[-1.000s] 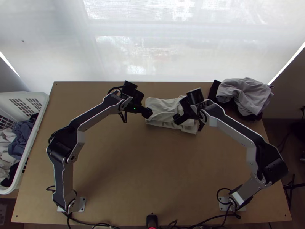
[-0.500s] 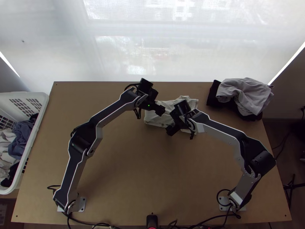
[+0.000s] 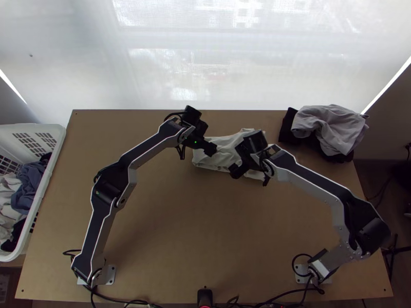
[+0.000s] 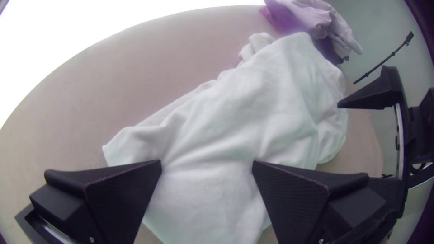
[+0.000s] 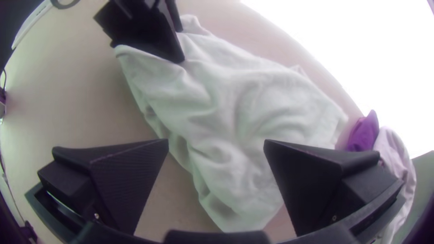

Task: Fold the t-shirt

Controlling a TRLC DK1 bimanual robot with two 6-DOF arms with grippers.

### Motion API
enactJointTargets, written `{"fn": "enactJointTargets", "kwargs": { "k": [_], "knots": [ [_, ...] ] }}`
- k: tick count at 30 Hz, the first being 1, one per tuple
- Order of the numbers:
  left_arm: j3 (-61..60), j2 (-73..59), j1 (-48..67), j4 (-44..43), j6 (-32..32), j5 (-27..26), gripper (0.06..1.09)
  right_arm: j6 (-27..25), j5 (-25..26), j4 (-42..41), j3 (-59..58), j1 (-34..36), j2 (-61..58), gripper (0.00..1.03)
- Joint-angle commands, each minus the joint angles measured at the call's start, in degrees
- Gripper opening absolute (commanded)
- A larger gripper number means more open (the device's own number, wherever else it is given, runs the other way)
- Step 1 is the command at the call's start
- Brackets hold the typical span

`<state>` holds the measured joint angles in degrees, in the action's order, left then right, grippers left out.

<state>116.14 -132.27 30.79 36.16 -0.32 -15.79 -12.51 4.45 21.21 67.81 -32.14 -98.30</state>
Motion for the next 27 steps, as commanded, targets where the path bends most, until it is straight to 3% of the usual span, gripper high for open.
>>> {"fn": "enactJointTargets", "kwargs": {
  "k": [1,8,12,27],
  "knots": [
    [-0.1,2.2,0.9,0.0,0.2,0.0,1.04,-7.4,4.8,-2.3,-3.5,-3.4,6.9,0.98],
    [-0.6,2.8,1.6,0.5,0.0,0.1,1.04,-17.3,6.1,-18.0,-15.1,-8.9,6.9,0.98],
    [-0.9,2.0,1.6,0.4,-0.2,0.9,1.04,-19.3,6.2,-25.2,-18.1,-10.7,4.1,0.98],
    [-1.4,1.1,2.4,0.0,-1.1,1.1,1.04,-23.8,6.4,-32.9,-15.6,-9.0,-5.5,0.98]
  ]
}}
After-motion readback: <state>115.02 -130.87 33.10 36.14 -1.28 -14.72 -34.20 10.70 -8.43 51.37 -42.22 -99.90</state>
